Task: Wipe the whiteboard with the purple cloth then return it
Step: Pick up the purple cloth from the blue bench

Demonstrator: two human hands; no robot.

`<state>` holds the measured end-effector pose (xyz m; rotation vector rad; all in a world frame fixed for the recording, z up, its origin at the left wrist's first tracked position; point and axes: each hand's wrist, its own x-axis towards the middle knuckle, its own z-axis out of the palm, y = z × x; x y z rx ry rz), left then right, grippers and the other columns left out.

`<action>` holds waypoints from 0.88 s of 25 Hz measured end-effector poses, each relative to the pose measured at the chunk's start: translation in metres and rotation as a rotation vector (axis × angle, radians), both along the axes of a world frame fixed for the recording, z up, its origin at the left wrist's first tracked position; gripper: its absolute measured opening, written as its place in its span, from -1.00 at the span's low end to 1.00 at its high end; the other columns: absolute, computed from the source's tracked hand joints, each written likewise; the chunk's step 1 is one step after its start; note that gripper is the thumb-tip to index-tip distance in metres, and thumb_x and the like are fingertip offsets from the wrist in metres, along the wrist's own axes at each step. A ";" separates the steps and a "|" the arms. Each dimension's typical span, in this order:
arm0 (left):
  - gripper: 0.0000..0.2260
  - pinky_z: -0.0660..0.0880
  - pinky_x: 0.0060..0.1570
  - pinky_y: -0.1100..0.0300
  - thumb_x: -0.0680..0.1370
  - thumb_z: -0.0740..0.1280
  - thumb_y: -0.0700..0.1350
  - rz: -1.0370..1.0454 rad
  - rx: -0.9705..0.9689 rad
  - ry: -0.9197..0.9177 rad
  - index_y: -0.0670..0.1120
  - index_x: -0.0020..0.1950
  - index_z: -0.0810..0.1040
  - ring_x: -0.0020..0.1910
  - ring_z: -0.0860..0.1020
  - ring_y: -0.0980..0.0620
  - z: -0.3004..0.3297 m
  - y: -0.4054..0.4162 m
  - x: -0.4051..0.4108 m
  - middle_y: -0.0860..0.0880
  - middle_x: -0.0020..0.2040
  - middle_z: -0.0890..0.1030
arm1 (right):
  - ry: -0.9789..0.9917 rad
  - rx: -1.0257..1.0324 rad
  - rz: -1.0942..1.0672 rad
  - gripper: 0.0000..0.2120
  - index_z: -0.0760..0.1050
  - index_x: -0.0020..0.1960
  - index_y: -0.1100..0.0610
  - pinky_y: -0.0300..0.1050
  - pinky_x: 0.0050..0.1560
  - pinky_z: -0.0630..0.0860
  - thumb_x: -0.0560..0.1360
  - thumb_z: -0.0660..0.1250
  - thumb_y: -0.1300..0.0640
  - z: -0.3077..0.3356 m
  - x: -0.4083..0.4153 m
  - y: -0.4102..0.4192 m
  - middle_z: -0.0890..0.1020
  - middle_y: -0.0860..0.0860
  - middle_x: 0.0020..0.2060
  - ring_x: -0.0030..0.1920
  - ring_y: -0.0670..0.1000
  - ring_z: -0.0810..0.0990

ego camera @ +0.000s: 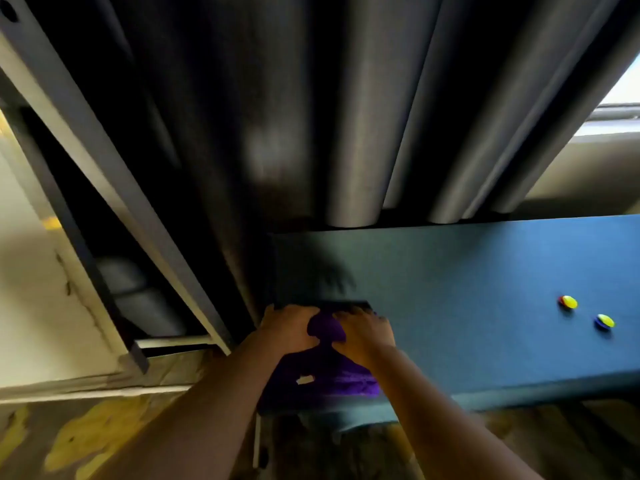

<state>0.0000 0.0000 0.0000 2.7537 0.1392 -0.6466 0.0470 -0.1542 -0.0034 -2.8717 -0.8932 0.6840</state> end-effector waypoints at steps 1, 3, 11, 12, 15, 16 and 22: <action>-0.46 0.19 0.36 -0.09 0.46 0.30 0.09 0.000 0.004 0.023 0.08 0.42 0.27 0.37 0.33 -0.06 -0.006 -0.002 -0.001 -0.04 0.39 0.40 | 0.035 -0.035 0.007 -0.43 0.23 0.41 -0.01 0.13 0.24 0.38 0.46 0.30 -0.09 -0.006 -0.001 0.001 0.37 0.09 0.36 0.35 0.17 0.34; -0.43 0.22 0.36 -0.10 0.46 0.32 0.05 0.021 0.000 0.041 0.07 0.44 0.24 0.40 0.29 -0.07 -0.022 -0.005 -0.005 -0.04 0.43 0.35 | 0.069 -0.068 0.019 -0.38 0.19 0.43 -0.05 0.14 0.24 0.39 0.44 0.32 -0.10 -0.020 -0.003 0.002 0.31 0.08 0.40 0.39 0.18 0.26; -0.37 0.27 0.37 0.04 0.43 0.40 -0.10 0.104 -0.035 -0.066 -0.04 0.45 0.23 0.44 0.17 -0.04 -0.064 -0.015 -0.028 -0.05 0.46 0.25 | 0.035 -0.049 0.039 -0.38 0.22 0.43 -0.02 0.09 0.25 0.42 0.44 0.33 -0.11 -0.052 -0.013 -0.003 0.31 0.05 0.37 0.37 0.16 0.23; -0.38 0.27 0.37 0.05 0.43 0.40 -0.10 0.099 -0.038 -0.069 -0.05 0.44 0.24 0.43 0.18 -0.04 -0.064 -0.015 -0.030 -0.04 0.46 0.26 | 0.025 -0.028 0.043 -0.41 0.25 0.42 0.00 0.07 0.23 0.43 0.45 0.31 -0.10 -0.054 -0.015 -0.005 0.34 0.05 0.35 0.34 0.15 0.25; -0.43 0.29 0.35 0.08 0.45 0.39 -0.12 0.099 -0.033 -0.082 -0.06 0.42 0.28 0.41 0.22 -0.03 -0.063 -0.017 -0.040 -0.05 0.43 0.30 | -0.017 0.022 0.049 -0.54 0.33 0.36 0.04 -0.01 0.16 0.47 0.50 0.25 -0.06 -0.057 -0.029 -0.008 0.40 0.04 0.28 0.29 0.11 0.30; -0.46 0.33 0.31 0.09 0.45 0.39 -0.12 0.099 -0.022 -0.090 -0.07 0.40 0.31 0.39 0.27 -0.03 -0.062 -0.019 -0.043 -0.05 0.40 0.35 | -0.039 0.028 0.051 -0.57 0.36 0.34 0.05 -0.03 0.12 0.47 0.51 0.23 -0.04 -0.057 -0.036 -0.009 0.42 0.04 0.26 0.27 0.10 0.32; -0.66 0.44 0.14 0.11 0.46 0.34 -0.16 0.129 -0.055 -0.069 -0.06 0.23 0.45 0.20 0.47 -0.05 -0.027 -0.020 -0.070 -0.08 0.22 0.51 | -0.075 0.055 0.136 -0.65 0.43 0.27 0.05 0.00 0.12 0.47 0.52 0.18 -0.04 -0.034 -0.056 -0.013 0.51 0.02 0.23 0.24 0.09 0.43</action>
